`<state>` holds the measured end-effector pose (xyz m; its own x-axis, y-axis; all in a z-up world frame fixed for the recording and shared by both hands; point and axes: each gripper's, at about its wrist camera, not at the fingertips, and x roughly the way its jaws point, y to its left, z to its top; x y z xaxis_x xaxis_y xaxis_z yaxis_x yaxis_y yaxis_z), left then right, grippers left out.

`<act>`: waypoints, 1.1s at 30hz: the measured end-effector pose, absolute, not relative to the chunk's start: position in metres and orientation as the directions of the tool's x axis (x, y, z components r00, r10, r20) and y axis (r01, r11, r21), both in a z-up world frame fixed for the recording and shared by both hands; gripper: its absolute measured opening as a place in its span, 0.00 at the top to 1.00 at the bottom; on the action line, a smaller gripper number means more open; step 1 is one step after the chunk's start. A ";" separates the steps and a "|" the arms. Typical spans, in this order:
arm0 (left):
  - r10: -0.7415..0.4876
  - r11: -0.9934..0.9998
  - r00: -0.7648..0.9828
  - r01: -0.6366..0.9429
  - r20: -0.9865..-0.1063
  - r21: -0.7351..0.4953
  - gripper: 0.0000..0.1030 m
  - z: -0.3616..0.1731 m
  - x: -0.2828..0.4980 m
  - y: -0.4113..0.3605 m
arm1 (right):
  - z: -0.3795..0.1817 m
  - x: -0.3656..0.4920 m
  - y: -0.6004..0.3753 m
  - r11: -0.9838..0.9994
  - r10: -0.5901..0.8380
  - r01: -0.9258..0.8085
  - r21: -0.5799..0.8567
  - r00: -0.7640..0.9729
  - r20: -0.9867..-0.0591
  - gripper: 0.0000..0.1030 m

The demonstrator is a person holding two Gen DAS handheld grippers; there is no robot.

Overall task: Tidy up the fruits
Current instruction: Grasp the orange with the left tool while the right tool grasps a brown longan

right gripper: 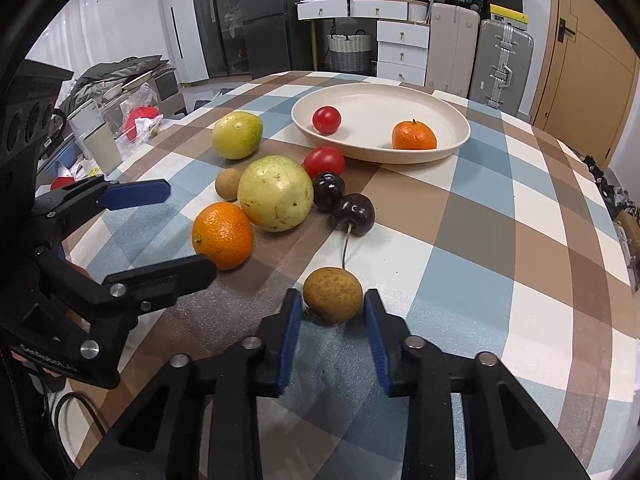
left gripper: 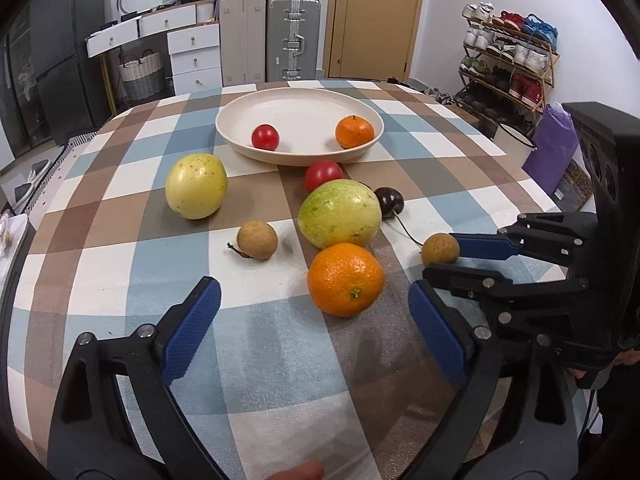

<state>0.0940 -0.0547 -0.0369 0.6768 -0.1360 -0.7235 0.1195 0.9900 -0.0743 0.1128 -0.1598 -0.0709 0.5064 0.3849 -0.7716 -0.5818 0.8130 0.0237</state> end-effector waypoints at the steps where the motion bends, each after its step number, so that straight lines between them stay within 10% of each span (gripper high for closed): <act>1: -0.141 0.989 0.673 0.125 -0.726 -0.075 0.10 -0.037 0.094 -0.056 | -0.070 0.112 -0.160 0.811 0.388 -0.584 0.024 0.507 -0.770 0.71; 8: -0.148 0.986 0.649 0.153 -0.746 -0.062 0.12 -0.041 0.096 -0.063 | -0.063 0.111 -0.165 0.811 0.412 -0.584 0.044 0.516 -0.751 0.71; 25: -0.198 0.976 0.614 0.195 -0.764 -0.096 0.61 -0.045 0.103 -0.073 | -0.059 0.113 -0.174 0.819 0.410 -0.573 0.044 0.529 -0.743 0.71; 33: -0.229 0.971 0.632 0.199 -0.740 -0.131 0.63 -0.041 0.099 -0.068 | -0.057 0.112 -0.174 0.820 0.409 -0.571 0.040 0.536 -0.738 0.71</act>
<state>0.0990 -0.0681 -0.0410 0.6320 -0.2290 -0.7404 0.1990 0.9713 -0.1305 0.1122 -0.1744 -0.0572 0.5364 0.4091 -0.7382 -0.5708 0.8201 0.0398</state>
